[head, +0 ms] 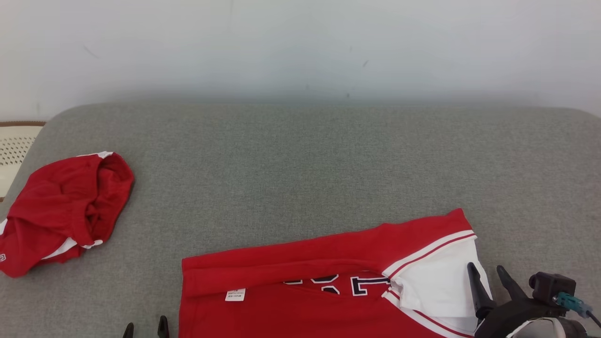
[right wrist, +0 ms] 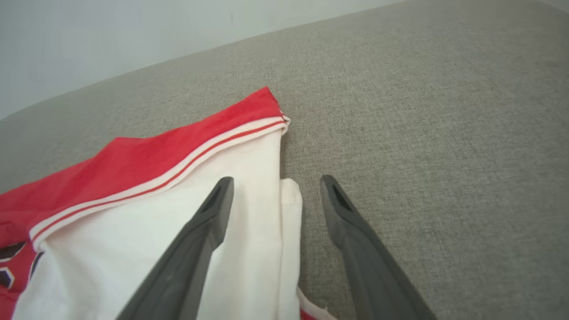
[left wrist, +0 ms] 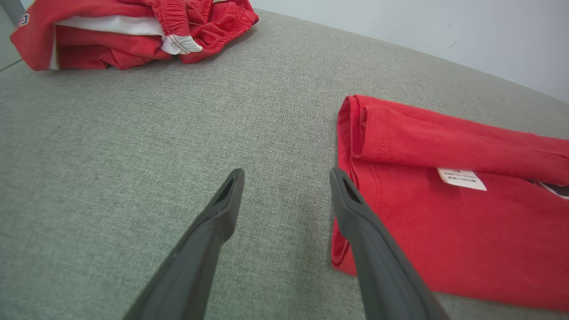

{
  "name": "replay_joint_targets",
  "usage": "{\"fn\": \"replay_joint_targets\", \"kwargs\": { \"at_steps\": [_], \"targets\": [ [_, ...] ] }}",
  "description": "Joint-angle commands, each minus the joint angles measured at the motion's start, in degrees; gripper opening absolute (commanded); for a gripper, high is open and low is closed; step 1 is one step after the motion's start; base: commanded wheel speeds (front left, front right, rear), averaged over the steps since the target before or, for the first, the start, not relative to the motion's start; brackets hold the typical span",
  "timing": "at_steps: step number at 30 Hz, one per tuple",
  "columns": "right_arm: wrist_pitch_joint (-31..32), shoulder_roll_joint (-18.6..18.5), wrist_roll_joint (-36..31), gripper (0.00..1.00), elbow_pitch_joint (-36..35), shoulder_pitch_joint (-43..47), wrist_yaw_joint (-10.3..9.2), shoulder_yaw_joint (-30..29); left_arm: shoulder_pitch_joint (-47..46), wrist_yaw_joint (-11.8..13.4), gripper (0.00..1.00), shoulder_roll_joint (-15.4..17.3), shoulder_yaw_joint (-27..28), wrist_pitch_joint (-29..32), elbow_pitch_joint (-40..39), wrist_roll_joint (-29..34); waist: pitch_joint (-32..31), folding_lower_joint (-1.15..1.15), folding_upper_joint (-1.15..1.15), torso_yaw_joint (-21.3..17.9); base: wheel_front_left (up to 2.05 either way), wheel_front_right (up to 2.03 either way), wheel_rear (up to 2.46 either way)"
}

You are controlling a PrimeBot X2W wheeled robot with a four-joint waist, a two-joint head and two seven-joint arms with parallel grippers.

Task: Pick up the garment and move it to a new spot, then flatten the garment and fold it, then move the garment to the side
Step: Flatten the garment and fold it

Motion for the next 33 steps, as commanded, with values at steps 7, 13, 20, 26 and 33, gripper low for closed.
{"fn": "replay_joint_targets", "kwargs": {
  "at_steps": [7,13,20,26,33],
  "targets": [
    [-0.3,2.9,-2.5,1.0,5.9,-1.6,-0.06,-2.4,0.0,0.1,1.0,0.0,-0.5,-0.1,-0.5,-0.5,1.2,0.0,0.0,1.1,0.0,0.0,0.0],
    [0.0,5.3,0.2,1.0,8.7,-2.1,-0.02,0.9,-1.1,-0.4,1.0,0.0,0.1,-0.1,-0.7,0.8,1.6,0.0,0.0,1.8,0.0,0.0,0.0],
    [0.3,5.9,4.1,1.0,8.3,-2.6,0.07,6.6,-1.0,-0.7,1.0,0.0,-0.1,-0.1,-0.9,1.0,1.6,0.0,0.0,2.3,0.0,0.0,0.0],
    [1.4,4.8,8.1,1.0,8.0,-2.9,0.13,12.4,-0.4,-0.7,1.0,0.0,-0.4,-0.1,-0.9,0.6,1.9,0.0,0.0,2.3,0.0,0.0,0.0],
    [0.8,2.9,11.3,0.0,9.8,-5.3,0.05,13.9,-0.6,-1.1,1.0,0.0,-0.8,-0.1,-1.0,0.3,2.2,0.0,0.0,2.3,0.0,0.0,0.0]
  ]
}}
